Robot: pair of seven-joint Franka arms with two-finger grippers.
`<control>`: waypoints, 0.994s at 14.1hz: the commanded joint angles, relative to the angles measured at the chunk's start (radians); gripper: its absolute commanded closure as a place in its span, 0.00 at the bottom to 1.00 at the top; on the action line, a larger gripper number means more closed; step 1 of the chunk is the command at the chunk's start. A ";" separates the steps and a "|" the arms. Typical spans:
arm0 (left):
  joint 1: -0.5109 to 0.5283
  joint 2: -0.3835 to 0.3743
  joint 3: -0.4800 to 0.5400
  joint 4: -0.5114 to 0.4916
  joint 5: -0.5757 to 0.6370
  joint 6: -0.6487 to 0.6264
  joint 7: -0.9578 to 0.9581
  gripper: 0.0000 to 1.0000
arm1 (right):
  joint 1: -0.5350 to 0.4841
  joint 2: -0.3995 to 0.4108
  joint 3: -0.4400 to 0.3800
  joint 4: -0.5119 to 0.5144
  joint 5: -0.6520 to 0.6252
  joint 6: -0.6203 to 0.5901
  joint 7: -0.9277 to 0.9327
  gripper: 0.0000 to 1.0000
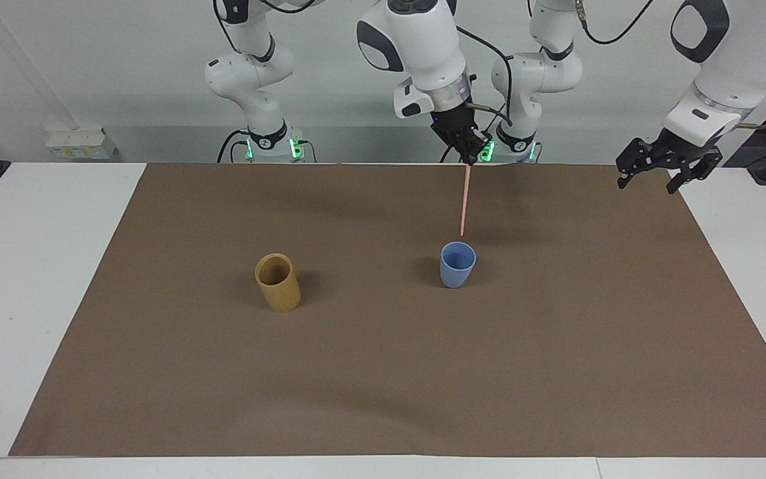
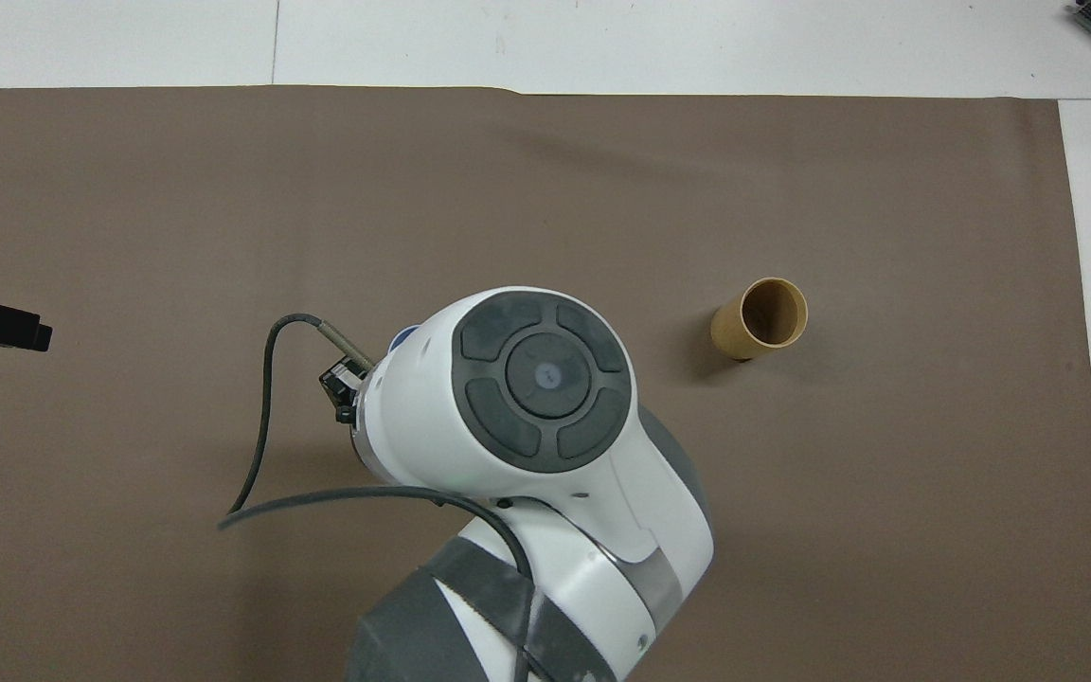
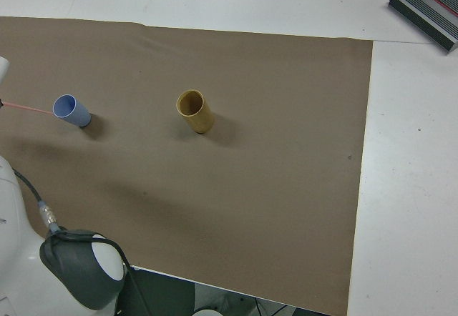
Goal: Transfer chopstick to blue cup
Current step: 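Carry the pink stick with the right gripper over the blue cup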
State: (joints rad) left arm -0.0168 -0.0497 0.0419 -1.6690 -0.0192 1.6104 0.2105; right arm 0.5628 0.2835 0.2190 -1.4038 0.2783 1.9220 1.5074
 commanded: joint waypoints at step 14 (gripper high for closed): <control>0.005 -0.006 -0.002 0.008 0.008 -0.012 0.007 0.00 | -0.015 -0.015 0.003 -0.101 0.015 0.047 -0.138 1.00</control>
State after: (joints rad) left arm -0.0168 -0.0497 0.0419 -1.6690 -0.0192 1.6104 0.2105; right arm 0.5595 0.2890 0.2162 -1.4749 0.2783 1.9332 1.4025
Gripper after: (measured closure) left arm 0.000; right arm 0.916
